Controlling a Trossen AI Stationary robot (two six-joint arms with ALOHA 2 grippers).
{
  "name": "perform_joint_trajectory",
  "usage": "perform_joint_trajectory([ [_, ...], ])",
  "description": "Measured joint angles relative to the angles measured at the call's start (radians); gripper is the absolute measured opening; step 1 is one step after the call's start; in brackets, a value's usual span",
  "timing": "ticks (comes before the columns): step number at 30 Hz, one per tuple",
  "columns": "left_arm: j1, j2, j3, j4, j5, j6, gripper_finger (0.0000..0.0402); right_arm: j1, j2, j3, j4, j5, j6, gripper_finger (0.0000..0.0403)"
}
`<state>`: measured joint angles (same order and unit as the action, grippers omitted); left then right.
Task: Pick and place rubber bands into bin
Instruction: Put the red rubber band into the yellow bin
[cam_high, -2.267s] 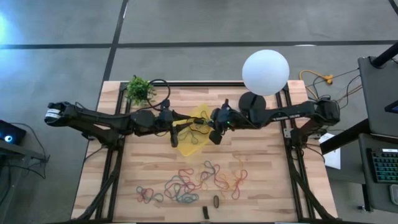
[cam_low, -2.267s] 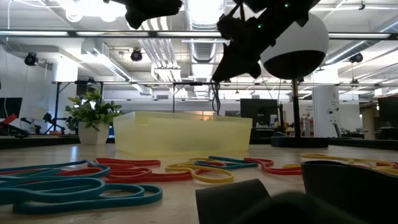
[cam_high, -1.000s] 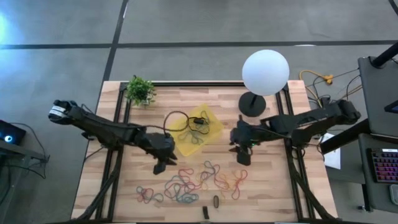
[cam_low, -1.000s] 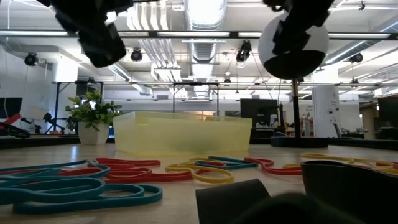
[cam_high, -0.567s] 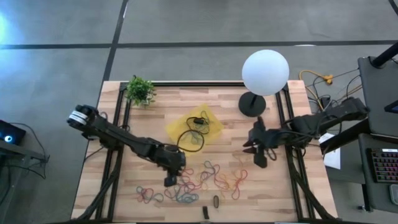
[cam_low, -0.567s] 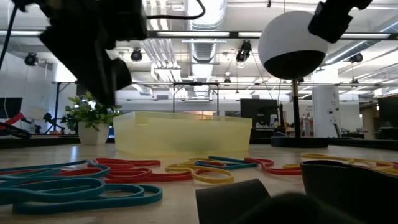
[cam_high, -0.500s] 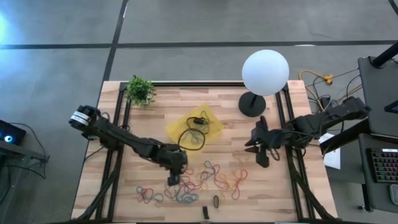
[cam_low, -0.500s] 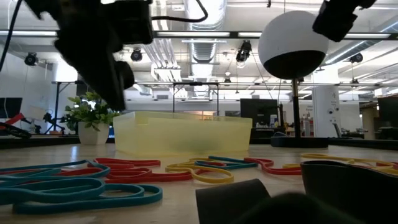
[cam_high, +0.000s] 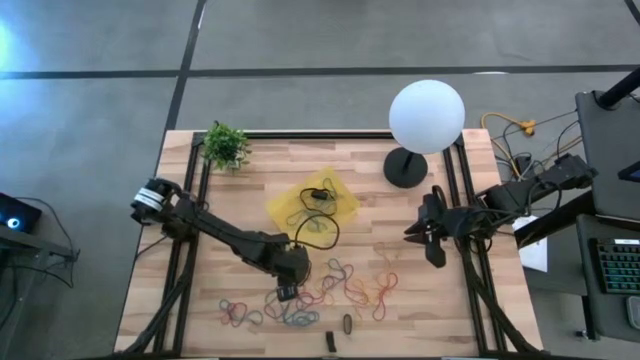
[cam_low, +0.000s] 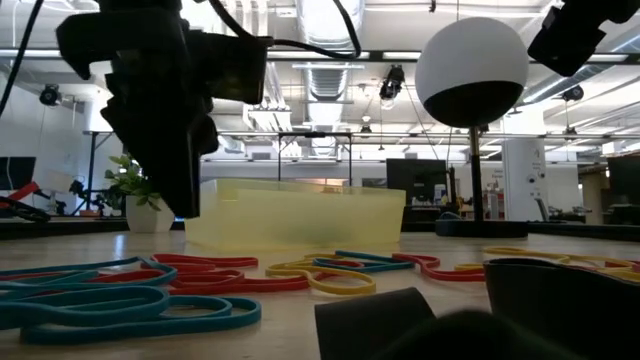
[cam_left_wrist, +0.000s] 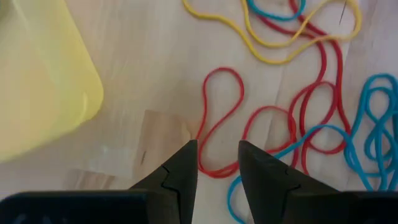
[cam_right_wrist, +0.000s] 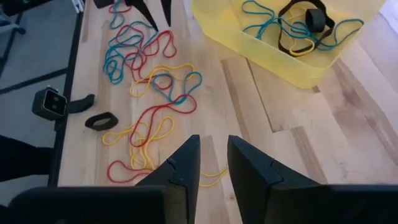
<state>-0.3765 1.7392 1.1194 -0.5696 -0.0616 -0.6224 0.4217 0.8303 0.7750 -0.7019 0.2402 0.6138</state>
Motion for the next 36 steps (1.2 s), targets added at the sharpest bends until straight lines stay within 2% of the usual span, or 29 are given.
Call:
perform_joint_trajectory([
  [17,0.001,0.066,-0.019,-0.014,-0.015,-0.026,0.0099,0.000,-0.005,0.000,0.001,-0.001,-0.037,0.0068],
  [30,0.002,0.109,-0.024,0.033,0.087,-0.026,0.0097,0.000,-0.005,0.000,0.005,0.016,-0.032,0.0063],
  [33,0.002,0.112,-0.026,0.037,0.111,-0.027,0.0072,0.000,-0.005,0.000,0.005,0.022,-0.030,0.0063],
  [36,0.001,0.113,-0.034,0.042,0.130,-0.030,0.0019,0.000,-0.005,0.000,0.005,0.022,-0.030,0.0063],
])
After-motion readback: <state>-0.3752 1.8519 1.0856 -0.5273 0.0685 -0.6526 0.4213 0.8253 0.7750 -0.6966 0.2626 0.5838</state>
